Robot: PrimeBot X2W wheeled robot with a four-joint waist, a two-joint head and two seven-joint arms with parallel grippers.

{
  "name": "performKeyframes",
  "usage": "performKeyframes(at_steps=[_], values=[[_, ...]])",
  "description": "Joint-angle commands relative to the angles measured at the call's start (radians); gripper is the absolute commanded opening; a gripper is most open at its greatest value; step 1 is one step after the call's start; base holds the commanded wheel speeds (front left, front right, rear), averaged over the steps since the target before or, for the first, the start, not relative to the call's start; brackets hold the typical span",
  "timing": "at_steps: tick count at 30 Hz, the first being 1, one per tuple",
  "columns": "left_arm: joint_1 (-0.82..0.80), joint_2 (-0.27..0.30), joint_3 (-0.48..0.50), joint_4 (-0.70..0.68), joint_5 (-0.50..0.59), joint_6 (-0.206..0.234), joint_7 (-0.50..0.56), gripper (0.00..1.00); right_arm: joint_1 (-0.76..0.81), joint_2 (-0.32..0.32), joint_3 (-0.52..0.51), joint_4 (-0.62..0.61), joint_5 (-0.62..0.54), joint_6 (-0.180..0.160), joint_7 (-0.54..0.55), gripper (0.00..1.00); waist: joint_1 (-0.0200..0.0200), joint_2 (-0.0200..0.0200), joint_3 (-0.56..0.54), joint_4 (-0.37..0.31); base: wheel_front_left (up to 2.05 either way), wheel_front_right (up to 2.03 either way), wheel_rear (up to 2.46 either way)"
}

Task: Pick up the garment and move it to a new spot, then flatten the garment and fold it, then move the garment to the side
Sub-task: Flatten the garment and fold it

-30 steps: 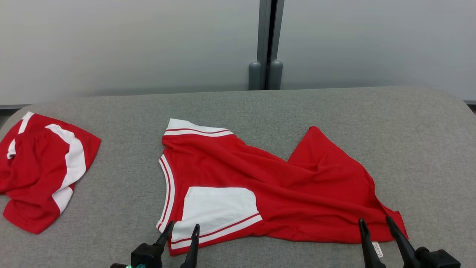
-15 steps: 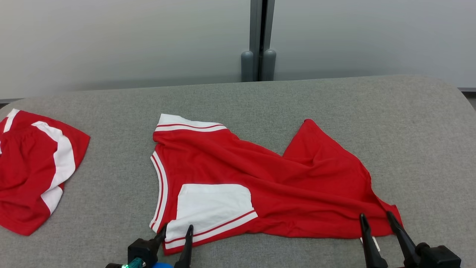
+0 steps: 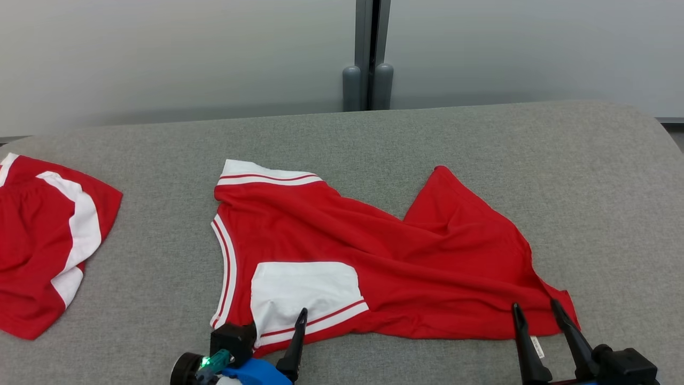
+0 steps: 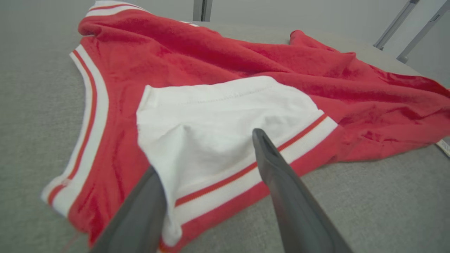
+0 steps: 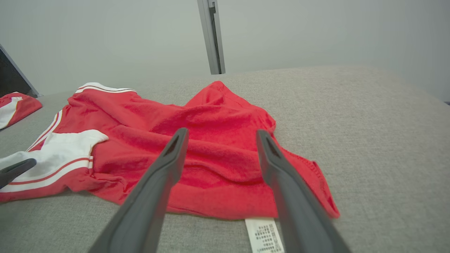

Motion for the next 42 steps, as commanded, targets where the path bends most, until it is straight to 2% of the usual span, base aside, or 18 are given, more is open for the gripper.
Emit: performKeyframes(at_steps=[1, 7, 13, 14, 15, 22, 34, 39, 42], values=[[-0.028, 0.010, -0.014, 0.010, -0.012, -0.002, -0.002, 1.00, -0.018, -0.001, 0.002, 0.003, 0.002, 0.001, -0.007, 1.00, 0.0000, -0.0001, 0.002, -0.004, 0.00, 0.00, 0.00], [-0.110, 0.031, -0.081, 0.061, -0.070, -0.002, -0.002, 1.00, -0.028, -0.001, 0.015, 0.010, 0.005, 0.001, -0.006, 1.00, 0.0000, -0.0001, 0.015, -0.028, 0.00, 0.00, 0.00], [-0.156, 0.044, -0.101, 0.111, -0.115, -0.002, -0.002, 0.97, -0.032, -0.001, 0.021, 0.013, 0.010, 0.001, -0.010, 1.00, 0.0000, -0.0001, 0.023, -0.043, 0.00, 0.00, 0.00], [-0.165, 0.045, -0.102, 0.113, -0.123, -0.002, -0.003, 0.42, -0.032, -0.001, 0.020, 0.015, 0.011, 0.001, -0.011, 1.00, 0.0000, -0.0001, 0.023, -0.044, 0.00, 0.00, 0.00], [-0.171, 0.046, -0.102, 0.109, -0.130, -0.002, -0.003, 0.00, -0.031, -0.001, 0.019, 0.016, 0.011, 0.001, -0.012, 1.00, 0.0000, -0.0001, 0.021, -0.044, 0.00, 0.00, 0.00], [-0.134, 0.057, -0.103, 0.055, -0.134, -0.002, -0.002, 0.00, -0.007, -0.001, 0.015, 0.027, 0.018, 0.001, -0.016, 1.00, 0.0000, -0.0001, -0.009, -0.020, 0.00, 0.00, 0.00], [0.114, 0.140, -0.185, -0.228, -0.058, -0.002, -0.002, 0.00, 0.031, -0.001, 0.004, 0.021, 0.026, 0.000, -0.015, 1.00, 0.0000, -0.0001, -0.050, 0.048, 0.00, 0.00, 0.00], [0.179, 0.164, -0.236, -0.230, -0.031, -0.002, -0.003, 0.00, 0.032, -0.001, 0.005, 0.023, 0.027, 0.001, -0.014, 1.00, 0.0000, -0.0001, -0.046, 0.070, 0.00, 0.00, 0.00], [0.198, 0.169, -0.231, -0.207, -0.022, -0.002, -0.002, 0.00, 0.035, -0.001, 0.006, 0.026, 0.028, 0.001, -0.015, 1.00, 0.0000, -0.0001, -0.050, 0.080, 0.00, 0.00, 0.00]])
